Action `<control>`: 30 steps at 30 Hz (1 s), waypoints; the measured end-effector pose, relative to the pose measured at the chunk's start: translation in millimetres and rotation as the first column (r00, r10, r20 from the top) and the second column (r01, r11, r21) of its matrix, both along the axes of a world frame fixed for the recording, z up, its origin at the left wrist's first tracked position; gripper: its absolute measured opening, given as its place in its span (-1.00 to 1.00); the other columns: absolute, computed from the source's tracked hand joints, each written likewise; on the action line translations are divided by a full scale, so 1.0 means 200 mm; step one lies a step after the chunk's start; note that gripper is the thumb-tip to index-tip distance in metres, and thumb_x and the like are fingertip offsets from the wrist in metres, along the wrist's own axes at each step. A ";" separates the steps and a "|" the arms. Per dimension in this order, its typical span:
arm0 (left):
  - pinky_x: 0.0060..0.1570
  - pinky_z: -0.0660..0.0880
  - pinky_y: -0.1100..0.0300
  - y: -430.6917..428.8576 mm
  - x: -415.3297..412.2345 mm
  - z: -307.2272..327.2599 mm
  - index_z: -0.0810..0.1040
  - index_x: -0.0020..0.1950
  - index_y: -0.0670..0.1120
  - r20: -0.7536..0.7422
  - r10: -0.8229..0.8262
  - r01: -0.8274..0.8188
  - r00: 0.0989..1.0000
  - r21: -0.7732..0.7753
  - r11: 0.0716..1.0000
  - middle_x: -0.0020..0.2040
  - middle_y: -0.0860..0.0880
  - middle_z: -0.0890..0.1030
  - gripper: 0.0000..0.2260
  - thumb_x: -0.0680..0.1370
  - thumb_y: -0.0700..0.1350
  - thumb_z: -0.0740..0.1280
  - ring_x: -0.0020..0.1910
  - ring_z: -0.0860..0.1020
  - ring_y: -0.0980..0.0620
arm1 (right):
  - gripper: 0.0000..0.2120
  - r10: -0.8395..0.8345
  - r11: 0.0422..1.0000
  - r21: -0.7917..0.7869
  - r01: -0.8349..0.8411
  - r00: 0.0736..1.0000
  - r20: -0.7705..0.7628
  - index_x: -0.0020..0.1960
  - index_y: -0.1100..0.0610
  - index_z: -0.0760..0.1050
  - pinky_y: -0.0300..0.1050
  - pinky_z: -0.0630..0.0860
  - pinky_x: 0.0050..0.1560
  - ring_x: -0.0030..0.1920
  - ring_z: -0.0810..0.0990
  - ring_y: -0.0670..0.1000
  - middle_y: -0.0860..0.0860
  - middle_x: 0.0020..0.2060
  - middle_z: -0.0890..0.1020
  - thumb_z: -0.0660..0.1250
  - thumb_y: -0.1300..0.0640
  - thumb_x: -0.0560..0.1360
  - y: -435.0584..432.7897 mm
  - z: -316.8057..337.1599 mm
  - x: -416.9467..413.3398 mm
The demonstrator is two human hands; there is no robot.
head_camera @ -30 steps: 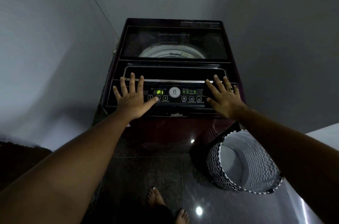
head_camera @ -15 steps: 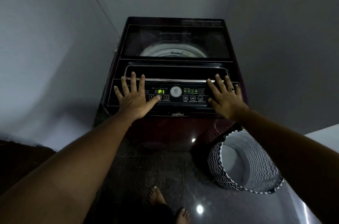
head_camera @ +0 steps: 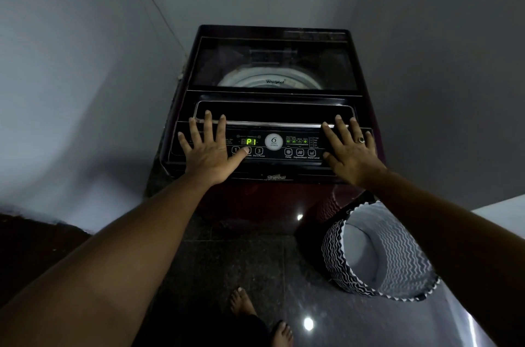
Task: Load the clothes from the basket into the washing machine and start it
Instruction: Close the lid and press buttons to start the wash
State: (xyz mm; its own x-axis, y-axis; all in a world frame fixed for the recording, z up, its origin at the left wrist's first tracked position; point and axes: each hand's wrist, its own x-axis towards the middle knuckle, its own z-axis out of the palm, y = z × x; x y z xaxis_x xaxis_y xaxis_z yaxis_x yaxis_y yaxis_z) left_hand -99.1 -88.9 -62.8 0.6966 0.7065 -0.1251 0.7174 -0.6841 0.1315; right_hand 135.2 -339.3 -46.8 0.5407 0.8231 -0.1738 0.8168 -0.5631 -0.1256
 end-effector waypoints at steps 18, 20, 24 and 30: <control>0.45 -0.24 -0.42 -0.01 0.00 0.00 -0.27 0.62 0.07 0.025 0.007 -0.007 1.000 -0.001 1.000 0.62 -0.07 -0.33 -0.08 0.45 0.55 -0.04 0.57 -0.35 -0.27 | -0.32 -0.004 1.000 0.000 0.004 1.000 0.006 0.62 -0.15 -0.30 0.39 -0.17 0.54 0.59 -0.35 0.19 0.02 0.62 -0.27 0.01 -0.21 0.66 0.00 0.00 0.00; 0.45 -0.24 -0.42 -0.01 0.00 0.00 -0.28 0.62 0.07 0.027 0.008 -0.008 1.000 -0.001 1.000 0.62 -0.06 -0.33 -0.08 0.46 0.54 -0.04 0.57 -0.35 -0.27 | -0.32 -0.006 1.000 -0.004 0.006 1.000 0.007 0.63 -0.14 -0.29 0.38 -0.17 0.54 0.60 -0.35 0.19 0.02 0.62 -0.27 0.02 -0.21 0.66 0.01 0.00 0.00; 0.45 -0.24 -0.42 0.00 0.00 -0.01 -0.29 0.62 0.07 0.026 0.006 -0.006 1.000 0.002 1.000 0.62 -0.07 -0.34 -0.09 0.46 0.54 -0.04 0.57 -0.35 -0.28 | -0.32 -0.003 1.000 0.002 0.003 1.000 0.016 0.62 -0.14 -0.30 0.38 -0.18 0.54 0.60 -0.35 0.19 0.02 0.62 -0.28 0.02 -0.20 0.66 0.00 0.00 -0.01; 0.46 -0.22 -0.42 -0.01 0.00 -0.01 -0.27 0.62 0.08 0.036 0.014 -0.014 0.999 0.010 1.000 0.63 -0.06 -0.31 -0.09 0.46 0.54 -0.03 0.57 -0.33 -0.27 | -0.32 -0.002 1.000 0.004 0.002 1.000 0.017 0.63 -0.14 -0.30 0.38 -0.17 0.53 0.59 -0.35 0.20 0.03 0.63 -0.27 0.01 -0.20 0.66 0.00 0.00 0.00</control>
State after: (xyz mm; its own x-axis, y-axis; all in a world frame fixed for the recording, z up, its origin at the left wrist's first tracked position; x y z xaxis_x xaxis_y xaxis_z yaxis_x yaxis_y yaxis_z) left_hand -98.4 -90.4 -64.3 0.6906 0.7172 -0.0928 0.7218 -0.6756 0.1501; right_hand 134.4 -338.5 -47.5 0.5455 0.8224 -0.1614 0.8174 -0.5646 -0.1141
